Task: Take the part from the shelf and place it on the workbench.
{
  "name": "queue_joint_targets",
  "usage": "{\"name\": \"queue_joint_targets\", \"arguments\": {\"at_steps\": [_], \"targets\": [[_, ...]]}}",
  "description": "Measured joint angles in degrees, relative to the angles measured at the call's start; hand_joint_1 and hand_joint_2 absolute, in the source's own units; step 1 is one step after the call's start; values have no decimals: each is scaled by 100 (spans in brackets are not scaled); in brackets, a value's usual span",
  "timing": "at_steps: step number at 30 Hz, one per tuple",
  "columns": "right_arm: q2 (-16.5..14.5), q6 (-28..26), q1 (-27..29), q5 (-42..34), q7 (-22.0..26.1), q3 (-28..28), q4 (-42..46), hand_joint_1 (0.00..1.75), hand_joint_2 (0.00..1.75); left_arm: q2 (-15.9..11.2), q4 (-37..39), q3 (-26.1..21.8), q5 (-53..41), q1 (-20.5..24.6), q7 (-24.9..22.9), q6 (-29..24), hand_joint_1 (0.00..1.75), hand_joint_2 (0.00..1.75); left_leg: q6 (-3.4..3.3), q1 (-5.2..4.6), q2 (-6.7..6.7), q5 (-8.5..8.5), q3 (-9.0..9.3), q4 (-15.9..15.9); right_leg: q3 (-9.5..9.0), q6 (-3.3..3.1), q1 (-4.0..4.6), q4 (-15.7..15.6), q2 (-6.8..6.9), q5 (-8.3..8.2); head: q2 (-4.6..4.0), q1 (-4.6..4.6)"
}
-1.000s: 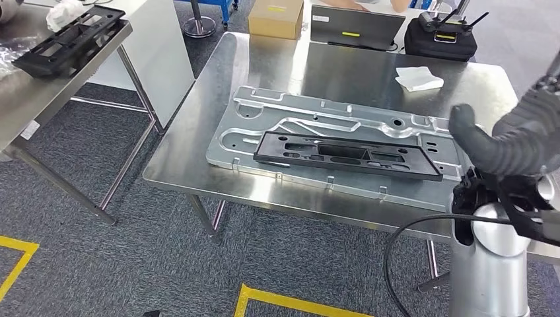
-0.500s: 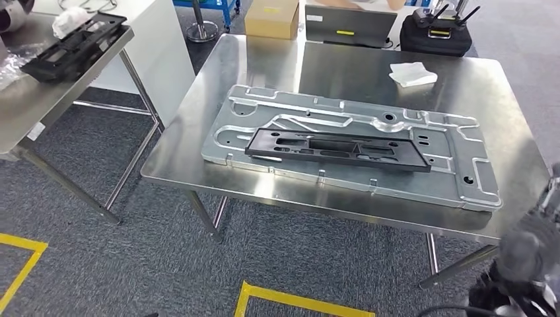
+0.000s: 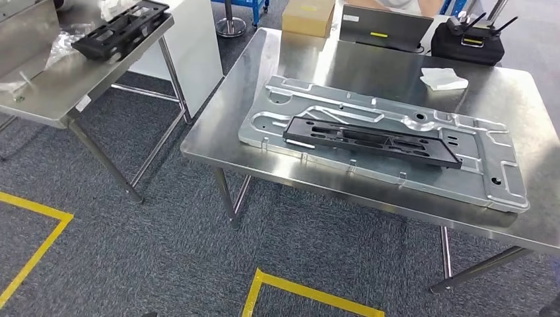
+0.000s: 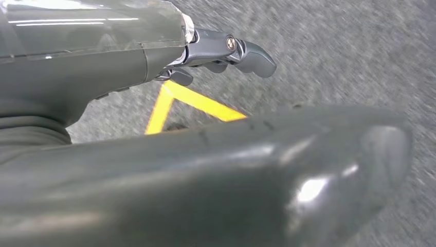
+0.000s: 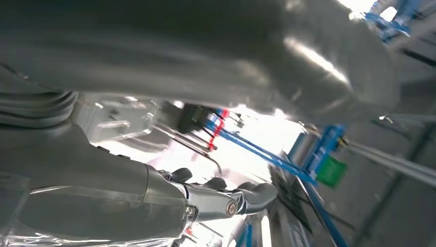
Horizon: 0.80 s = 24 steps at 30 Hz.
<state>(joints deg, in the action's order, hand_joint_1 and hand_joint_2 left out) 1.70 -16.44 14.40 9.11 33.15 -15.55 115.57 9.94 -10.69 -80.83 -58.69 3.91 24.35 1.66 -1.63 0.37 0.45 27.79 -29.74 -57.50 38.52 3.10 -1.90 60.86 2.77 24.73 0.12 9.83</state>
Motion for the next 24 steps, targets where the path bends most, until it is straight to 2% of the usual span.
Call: {"name": "queue_joint_targets", "arguments": {"at_steps": [2, 3, 4, 5, 6, 7, 8, 9, 10, 11, 13, 14, 15, 16, 18, 19, 20, 21, 22, 23, 24], "targets": [[-24, 30, 93, 31, -2, -100, -10, 0, 0, 0, 0, 3, -4, 2, 0, 3, 0, 0, -55, -18, -57, -142, -170, -4, 168, -4, 15, 644, -183, 638, 0, 1], [-33, 37, 124, 37, -2, -138, -16, 0, 0, 0, 0, 4, -6, 4, 0, 5, 0, 0, -70, -38, -95, -211, -259, -9, 230, -17, 32, 1009, -219, 875, 0, 0], [-44, 42, 145, 42, -2, -170, -27, 0, 0, 0, 0, 4, -8, 4, 0, 8, 0, 0, -80, -60, -141, -282, -355, -16, 240, -36, 49, 1291, -235, 993, 0, 1], [-55, 46, 157, 54, -2, -193, -39, 0, 0, 0, 0, 5, -8, 3, 0, 10, 0, 0, -84, -81, -193, -349, -452, -26, 159, -68, 71, 1386, -245, 969, 0, 1], [-67, 52, 164, 83, -4, -211, -52, 0, 0, 0, 0, 5, -9, 3, 1, 11, 0, 0, -84, -100, -250, -413, -543, -38, -23, -113, 96, 1280, -265, 853, 0, 1], [-82, 62, 166, 128, -14, -232, -67, 0, 0, 0, 0, 7, -11, 4, 1, 11, 0, 0, -81, -116, -310, -473, -621, -49, -283, -174, 127, 1009, -316, 706, 1, 1], [-94, 87, 164, 197, -44, -256, -82, 0, 0, 9, 0, 9, -20, 7, 3, 10, 0, 0, -72, -123, -366, -530, -678, -58, -627, -268, 162, 567, -464, 637, 1, 1], [-110, 128, 162, 276, -87, -285, -111, 0, 0, 18, 0, 10, -37, 16, 7, 6, 0, 0, -58, -127, -425, -585, -712, -57, -938, -332, 187, 142, -600, 621, 1, 3], [-125, 188, 154, 356, -144, -316, -177, 0, 0, 26, 0, 12, -59, 25, 11, -1, 0, 0, -36, -122, -483, -642, -723, -47, -1157, -381, 214, -179, -709, 636, 1, 3], [-141, 246, 130, 449, -205, -342, -295, 0, 0, 34, 0, 14, -80, 33, 15, -9, 0, 0, -4, -105, -543, -705, -732, -30, -1295, -414, 238, -400, -774, 670, 1, 4], [-179, 257, -18, 720, -311, -363, -813, 0, 0, 32, 0, 15, -103, 38, 18, -32, 0, 0, 66, -78, -648, -822, -749, 15, -1299, -431, 248, -512, -647, 560, 1, 3], [-202, 171, -168, 925, -346, -365, -1259, 0, 0, 31, 0, 15, -106, 38, 18, -46, 0, 0, 96, -75, -616, -798, -781, -4, -1278, -453, 233, -569, -577, 487, 1, 4], [-225, 18, -358, 1154, -360, -370, -1863, 0, 0, 31, 0, 15, -109, 38, 17, -65, 0, 0, 119, -81, -526, -660, -833, -107, -1238, -475, 214, -616, -499, 399, 1, 5], [-244, -183, -578, 1366, -333, -387, -2612, 0, 0, 30, 0, 15, -110, 43, 17, -83, 0, 0, 141, -78, -398, -413, -912, -331, -1183, -486, 190, -653, -420, 314, 0, 6], [-257, -581, -997, 1633, -194, -451, -4192, 0, 0, 31, 0, 15, -112, 60, 16, -111, 0, 0, 218, -46, -199, 144, -1115, -1054, -1036, -472, 185, -652, -243, 186, 0, 7], [-257, -737, -1193, 1719, -178, -482, -4981, 0, 0, 31, 0, 15, -113, 67, 17, -124, 0, 0, 269, -8, -159, 257, -1182, -1413, -955, -448, 175, -636, -144, 133, -1, 7], [-255, -844, -1369, 1806, -274, -502, -5708, 0, 0, 31, 0, 15, -113, 71, 18, -141, 0, 0, 324, 34, -133, 219, -1187, -1653, -871, -420, 163, -605, -47, 88, 0, 7], [-254, -914, -1525, 1906, -490, -511, -6396, 0, 0, 31, 0, 15, -113, 73, 19, -161, 0, 0, 378, 82, -106, 70, -1100, -1713, -784, -391, 149, -560, 44, 54, -1, 7], [-252, -939, -1633, 2003, -815, -513, -7033, 0, 0, 31, 0, 15, -114, 77, 23, -180, 0, 0, 427, 132, -63, -91, -908, -1573, -699, -360, 133, -499, 137, 34, 0, 7], [-249, -933, -1692, 2076, -1157, -515, -7555, 0, 0, 36, 0, 16, -115, 89, 29, -194, 0, 0, 467, 175, 23, -148, -597, -1253, -615, -320, 125, -424, 225, 26, 0, 7], [-247, -917, -1705, 2121, -1433, -519, -7988, 0, 0, 40, 0, 18, -117, 108, 38, -203, 0, 0, 486, 195, 109, -99, -273, -849, -536, -278, 117, -339, 311, 26, 0, 6]]}}
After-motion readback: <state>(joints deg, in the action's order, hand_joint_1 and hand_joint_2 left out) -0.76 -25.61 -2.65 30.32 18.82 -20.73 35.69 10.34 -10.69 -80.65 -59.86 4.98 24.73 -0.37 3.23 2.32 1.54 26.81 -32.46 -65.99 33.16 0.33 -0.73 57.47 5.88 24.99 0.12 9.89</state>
